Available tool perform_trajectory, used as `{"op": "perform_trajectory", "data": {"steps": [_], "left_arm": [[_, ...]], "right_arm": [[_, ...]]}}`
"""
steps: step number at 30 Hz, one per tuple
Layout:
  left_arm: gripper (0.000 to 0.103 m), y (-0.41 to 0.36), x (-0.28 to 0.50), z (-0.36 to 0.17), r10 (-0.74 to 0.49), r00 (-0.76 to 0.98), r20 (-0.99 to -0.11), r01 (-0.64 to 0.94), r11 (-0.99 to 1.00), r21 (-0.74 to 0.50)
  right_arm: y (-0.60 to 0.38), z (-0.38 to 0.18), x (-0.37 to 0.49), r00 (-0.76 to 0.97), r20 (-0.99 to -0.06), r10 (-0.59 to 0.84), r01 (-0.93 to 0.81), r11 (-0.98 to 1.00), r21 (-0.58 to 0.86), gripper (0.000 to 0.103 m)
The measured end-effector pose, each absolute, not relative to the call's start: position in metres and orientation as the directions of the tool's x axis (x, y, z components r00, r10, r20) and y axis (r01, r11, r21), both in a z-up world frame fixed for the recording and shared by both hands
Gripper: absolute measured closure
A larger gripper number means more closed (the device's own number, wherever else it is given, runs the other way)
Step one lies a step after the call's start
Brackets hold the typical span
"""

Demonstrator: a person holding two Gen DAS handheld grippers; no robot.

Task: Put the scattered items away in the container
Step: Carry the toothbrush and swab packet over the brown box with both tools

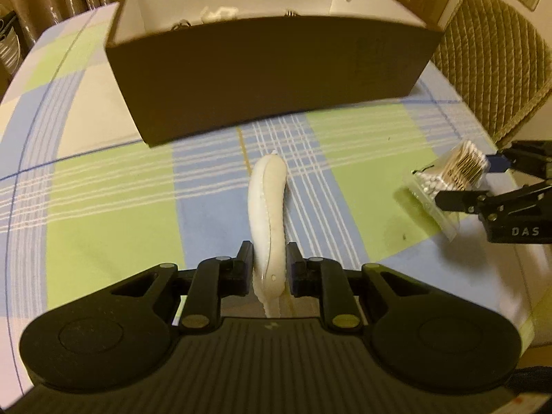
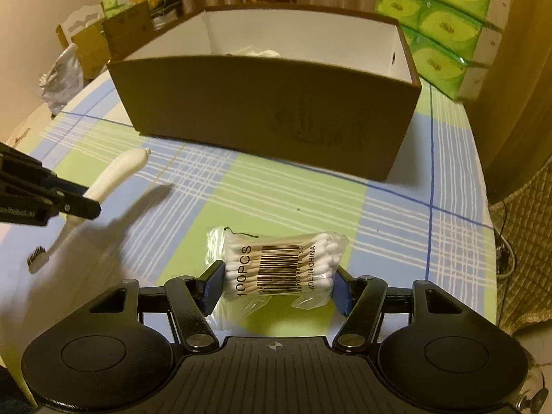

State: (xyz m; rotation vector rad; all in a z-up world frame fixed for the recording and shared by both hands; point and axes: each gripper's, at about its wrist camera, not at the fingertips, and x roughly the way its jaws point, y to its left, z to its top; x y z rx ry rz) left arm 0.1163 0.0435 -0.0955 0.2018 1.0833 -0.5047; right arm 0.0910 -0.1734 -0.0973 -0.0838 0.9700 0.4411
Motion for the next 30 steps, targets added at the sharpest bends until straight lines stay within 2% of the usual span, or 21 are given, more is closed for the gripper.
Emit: {"op": "perform_trajectory", "data": {"steps": [15,30], "left_arm": [[0.087,0.047,0.137,-0.039,-0.363,0.453,-0.814,0.508,0.856,-0.099],[0.087,0.018,0.187,0.015,-0.435,0.535,-0.725,0.564,0.822,-0.076]], "right_arm": [[-0.163,-0.054,0.119,0.502,-0.766,0.402,-0.496,0.859,0.126,0.043],[-0.159,-0.009,0.172,0.562,-0.701,0.439,-0.592,0.806,0.03,0.043]]}}
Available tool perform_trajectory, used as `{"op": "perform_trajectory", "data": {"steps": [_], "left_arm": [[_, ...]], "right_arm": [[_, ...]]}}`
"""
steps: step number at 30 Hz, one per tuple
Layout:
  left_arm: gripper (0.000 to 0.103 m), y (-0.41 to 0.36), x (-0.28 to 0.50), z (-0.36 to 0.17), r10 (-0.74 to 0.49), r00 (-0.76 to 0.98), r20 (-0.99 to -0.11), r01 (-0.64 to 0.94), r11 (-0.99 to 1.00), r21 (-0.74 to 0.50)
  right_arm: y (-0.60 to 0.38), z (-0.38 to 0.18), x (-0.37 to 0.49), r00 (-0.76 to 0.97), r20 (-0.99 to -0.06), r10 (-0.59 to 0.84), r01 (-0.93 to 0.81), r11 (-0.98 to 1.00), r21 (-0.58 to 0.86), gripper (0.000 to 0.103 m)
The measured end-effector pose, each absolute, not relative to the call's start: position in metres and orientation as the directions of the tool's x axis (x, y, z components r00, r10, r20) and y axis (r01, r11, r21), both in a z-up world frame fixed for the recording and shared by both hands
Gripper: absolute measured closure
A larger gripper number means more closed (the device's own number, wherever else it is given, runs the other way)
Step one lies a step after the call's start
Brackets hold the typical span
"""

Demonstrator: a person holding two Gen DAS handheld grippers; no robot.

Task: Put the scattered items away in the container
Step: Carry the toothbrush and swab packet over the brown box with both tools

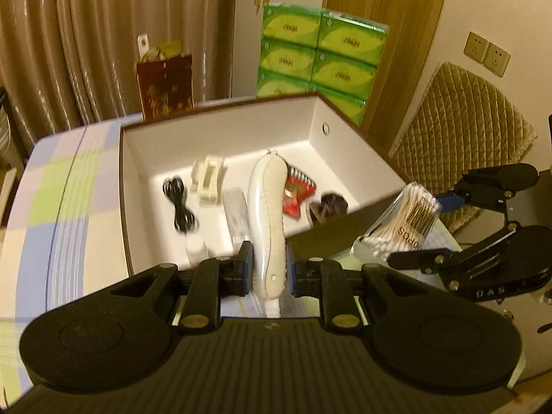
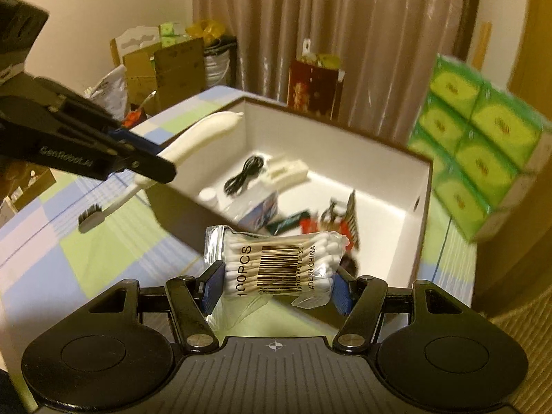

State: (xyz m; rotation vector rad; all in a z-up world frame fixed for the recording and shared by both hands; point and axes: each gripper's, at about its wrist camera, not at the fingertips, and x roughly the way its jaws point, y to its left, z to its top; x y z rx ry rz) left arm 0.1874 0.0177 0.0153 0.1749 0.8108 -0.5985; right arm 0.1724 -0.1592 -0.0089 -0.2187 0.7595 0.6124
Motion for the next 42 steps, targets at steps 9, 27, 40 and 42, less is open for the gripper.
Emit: {"op": "perform_trajectory", "data": {"steps": [9,27,40,42], "left_arm": [[0.087,-0.011,0.232,0.032,-0.473,0.55,-0.688,0.556,0.823,-0.121],[0.087,-0.054,0.337,-0.004,-0.45,0.475,-0.756,0.463,0.859,-0.221],[0.087,-0.07,0.38,-0.053,-0.398,0.435,-0.807,0.339,0.903,-0.263],[0.087,-0.071,0.384,-0.059,-0.389,0.432,-0.814,0.329,0.908,-0.259]], "right_arm": [[-0.169,0.004,0.231,0.595,-0.694,0.405,-0.579,0.815,-0.021,0.043],[-0.166,-0.045,0.33,0.53,-0.759,0.378,-0.436,0.889,0.139,0.043],[-0.163,-0.071,0.374,0.49,-0.797,0.353,-0.461,0.881,0.107,0.043],[-0.163,-0.075,0.379,0.489,-0.801,0.345,-0.464,0.881,0.095,0.043]]}}
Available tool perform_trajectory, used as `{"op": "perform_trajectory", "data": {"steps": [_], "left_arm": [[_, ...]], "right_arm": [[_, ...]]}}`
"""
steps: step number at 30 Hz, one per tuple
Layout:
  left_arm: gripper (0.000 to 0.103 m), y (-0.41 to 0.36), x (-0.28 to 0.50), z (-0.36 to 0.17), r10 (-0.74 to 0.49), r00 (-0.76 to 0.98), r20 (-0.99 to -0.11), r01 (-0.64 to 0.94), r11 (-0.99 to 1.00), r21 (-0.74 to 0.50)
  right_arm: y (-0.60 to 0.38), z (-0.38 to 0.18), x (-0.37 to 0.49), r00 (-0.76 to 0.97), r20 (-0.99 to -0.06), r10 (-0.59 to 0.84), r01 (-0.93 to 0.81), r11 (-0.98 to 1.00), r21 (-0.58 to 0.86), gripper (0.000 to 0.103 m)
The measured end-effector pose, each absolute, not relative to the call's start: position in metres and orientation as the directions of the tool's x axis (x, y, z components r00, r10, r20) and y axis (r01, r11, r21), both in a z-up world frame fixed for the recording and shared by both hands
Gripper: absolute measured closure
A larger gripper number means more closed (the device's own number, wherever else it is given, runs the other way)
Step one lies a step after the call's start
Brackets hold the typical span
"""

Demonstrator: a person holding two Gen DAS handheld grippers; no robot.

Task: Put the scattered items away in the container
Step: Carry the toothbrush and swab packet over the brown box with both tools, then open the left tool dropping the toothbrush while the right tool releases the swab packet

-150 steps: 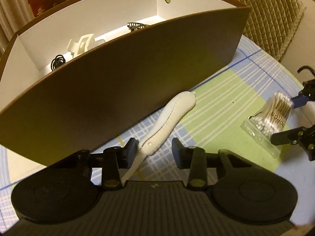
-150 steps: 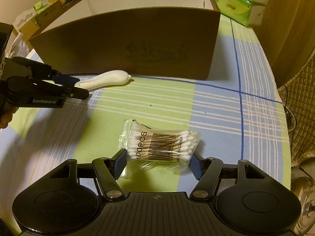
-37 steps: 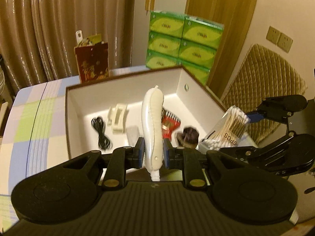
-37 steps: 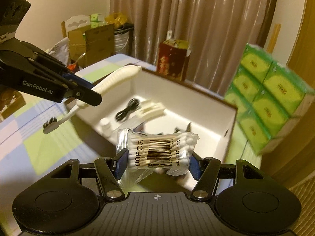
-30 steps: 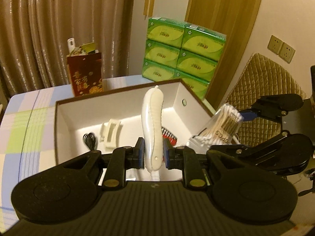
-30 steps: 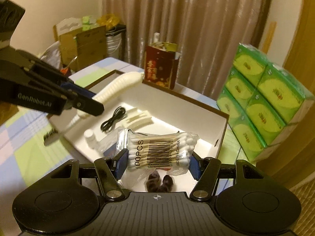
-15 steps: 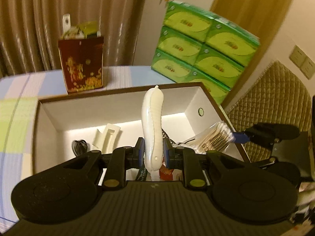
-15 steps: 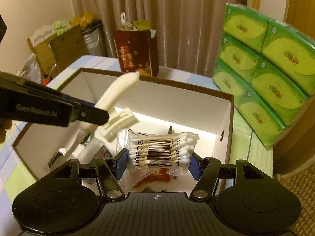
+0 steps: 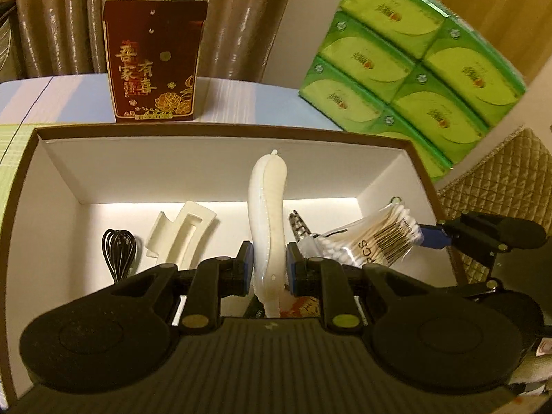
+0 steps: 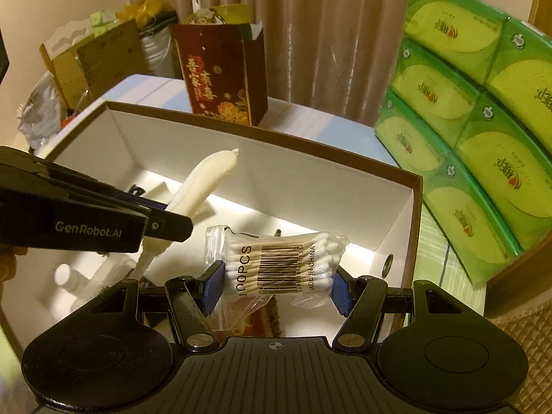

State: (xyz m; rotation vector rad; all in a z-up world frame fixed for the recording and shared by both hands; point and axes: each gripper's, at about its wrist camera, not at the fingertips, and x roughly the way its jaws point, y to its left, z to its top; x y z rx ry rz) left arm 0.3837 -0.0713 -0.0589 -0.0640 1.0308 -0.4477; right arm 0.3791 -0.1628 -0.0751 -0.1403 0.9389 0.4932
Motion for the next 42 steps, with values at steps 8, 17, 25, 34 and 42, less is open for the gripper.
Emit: {"op": "perform_trajectory", "data": {"steps": [8,17,25,34,42], "left_arm": [[0.087,-0.077,0.393,-0.08,-0.365,0.408,-0.837,0.322,0.915,-0.241],[0.087,-0.081,0.402,-0.092,-0.339,0.38,-0.86,0.311,0.923,-0.227],[0.087,-0.081,0.406,-0.097,-0.343,0.357,-0.869,0.304,0.922,-0.239],[0.085,-0.074,0.405,-0.096,-0.337,0.355,-0.872,0.31,0.922,-0.23],[0.075,-0.066,0.39,-0.079,-0.343,0.363,-0.866,0.361,0.909,-0.209]], "right_arm": [[-0.159,-0.079,0.391,0.496,-0.801,0.334,-0.493,0.868,0.057,0.043],[-0.158,-0.081,0.395,0.501,-0.801,0.328,-0.519,0.854,0.025,0.043],[-0.157,-0.08,0.395,0.503,-0.801,0.323,-0.519,0.855,0.019,0.043],[-0.162,-0.077,0.387,0.498,-0.805,0.323,-0.537,0.844,0.006,0.043],[-0.163,-0.07,0.352,0.441,-0.82,0.364,-0.611,0.792,0.022,0.043]]}}
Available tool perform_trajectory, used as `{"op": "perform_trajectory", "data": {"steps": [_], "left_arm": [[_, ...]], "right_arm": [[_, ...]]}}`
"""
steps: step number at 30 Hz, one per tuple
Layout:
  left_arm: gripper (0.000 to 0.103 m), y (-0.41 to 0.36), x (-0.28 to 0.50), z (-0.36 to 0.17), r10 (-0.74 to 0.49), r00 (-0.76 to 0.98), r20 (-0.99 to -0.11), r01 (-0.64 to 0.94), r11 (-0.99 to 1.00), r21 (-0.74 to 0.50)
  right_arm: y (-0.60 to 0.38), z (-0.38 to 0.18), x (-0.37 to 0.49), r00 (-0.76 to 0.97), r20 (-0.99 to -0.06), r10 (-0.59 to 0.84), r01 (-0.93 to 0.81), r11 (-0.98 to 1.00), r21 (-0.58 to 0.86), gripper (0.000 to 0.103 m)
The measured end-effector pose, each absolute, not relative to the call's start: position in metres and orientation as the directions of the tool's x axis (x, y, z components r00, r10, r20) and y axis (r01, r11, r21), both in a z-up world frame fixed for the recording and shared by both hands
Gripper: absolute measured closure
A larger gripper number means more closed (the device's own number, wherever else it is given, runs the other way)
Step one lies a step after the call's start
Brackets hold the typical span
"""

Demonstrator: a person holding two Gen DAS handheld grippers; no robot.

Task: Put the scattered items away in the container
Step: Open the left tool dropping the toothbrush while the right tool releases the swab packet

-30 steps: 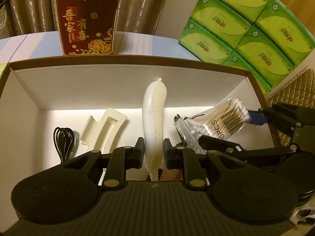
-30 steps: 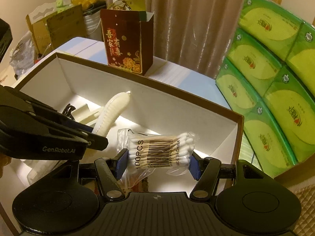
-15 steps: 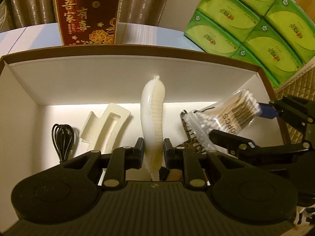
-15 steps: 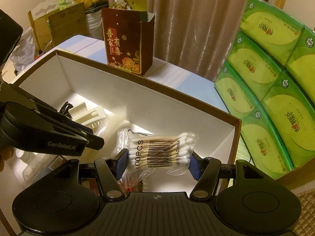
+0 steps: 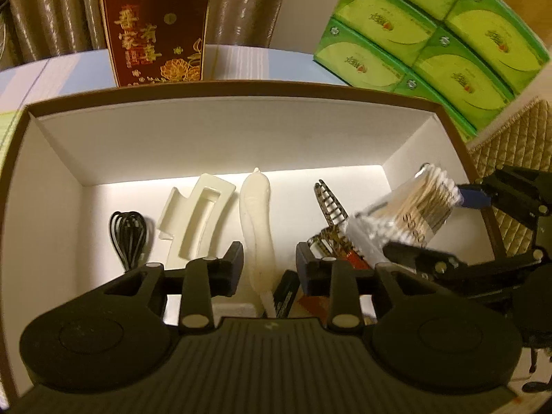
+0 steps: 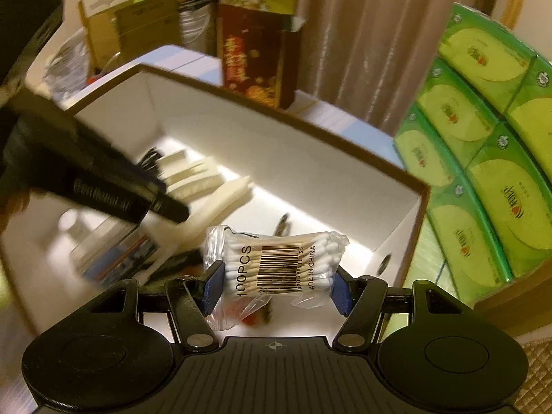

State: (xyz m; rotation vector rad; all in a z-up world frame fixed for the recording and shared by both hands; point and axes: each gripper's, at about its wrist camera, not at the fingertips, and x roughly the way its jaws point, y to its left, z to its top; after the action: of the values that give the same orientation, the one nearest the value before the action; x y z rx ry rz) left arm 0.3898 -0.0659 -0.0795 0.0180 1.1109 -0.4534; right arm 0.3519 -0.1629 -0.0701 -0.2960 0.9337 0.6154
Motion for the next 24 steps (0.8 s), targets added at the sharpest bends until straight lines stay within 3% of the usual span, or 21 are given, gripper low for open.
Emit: {"op": "perform_trajectory", "data": {"steps": [10,17,20,21,24], "left_arm": [[0.052,-0.049,0.356,-0.053,-0.326,0.405,-0.854,0.424,0.895,-0.141],[0.05,-0.029,0.349,-0.052,-0.28,0.416,-0.865,0.409,0.907,-0.097],[0.043,-0.023,0.346,-0.051,-0.273,0.416,-0.867,0.414,0.906,-0.087],[0.043,-0.022,0.344,-0.05,-0.27,0.419,-0.867,0.417,0.905,-0.081],[0.042,-0.02,0.341,-0.049,-0.265,0.422,-0.867,0.421,0.904,-0.072]], "right_arm": [[-0.148,-0.073,0.322,0.309,-0.842,0.442,-0.615,0.768,0.177,0.043],[-0.123,-0.079,0.319,0.259,-0.852,0.455,-0.598,0.768,0.228,0.043],[-0.118,-0.083,0.322,0.245,-0.858,0.451,-0.583,0.776,0.241,0.043],[-0.116,-0.083,0.322,0.248,-0.86,0.446,-0.585,0.777,0.234,0.042],[-0.114,-0.083,0.321,0.268,-0.859,0.436,-0.584,0.783,0.216,0.024]]}}
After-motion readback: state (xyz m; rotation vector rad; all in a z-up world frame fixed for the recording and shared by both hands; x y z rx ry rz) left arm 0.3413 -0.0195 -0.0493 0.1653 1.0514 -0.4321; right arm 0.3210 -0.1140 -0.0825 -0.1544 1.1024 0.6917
